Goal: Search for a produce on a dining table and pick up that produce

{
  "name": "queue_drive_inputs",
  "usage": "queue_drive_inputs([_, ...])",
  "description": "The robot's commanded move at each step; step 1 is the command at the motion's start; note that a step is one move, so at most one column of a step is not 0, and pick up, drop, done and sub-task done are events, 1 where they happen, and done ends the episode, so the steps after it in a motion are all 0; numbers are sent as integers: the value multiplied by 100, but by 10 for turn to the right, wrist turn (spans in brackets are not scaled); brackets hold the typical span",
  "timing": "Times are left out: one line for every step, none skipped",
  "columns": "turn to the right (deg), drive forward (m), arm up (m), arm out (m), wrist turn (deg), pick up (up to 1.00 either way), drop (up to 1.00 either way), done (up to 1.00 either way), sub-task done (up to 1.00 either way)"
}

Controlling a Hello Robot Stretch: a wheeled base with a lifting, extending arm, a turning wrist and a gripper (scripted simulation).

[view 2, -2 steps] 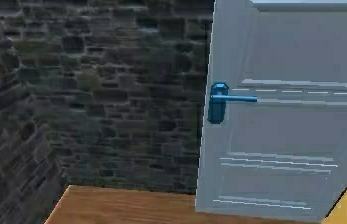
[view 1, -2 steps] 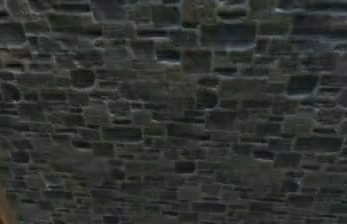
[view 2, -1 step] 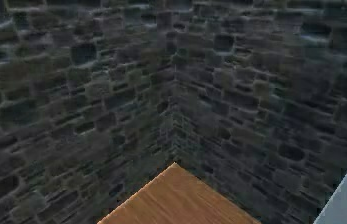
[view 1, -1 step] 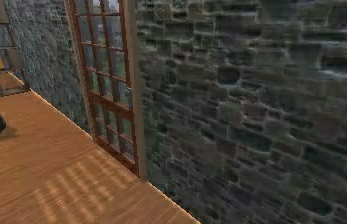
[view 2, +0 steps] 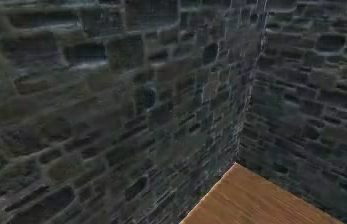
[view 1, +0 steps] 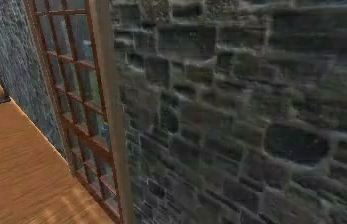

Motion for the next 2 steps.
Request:
queue_drive_inputs([-450, 0, 0, 0, 0, 0, 0, 0, 0])
queue_drive_inputs([0, 75, 0, 0, 0, 0, 0, 0, 0])
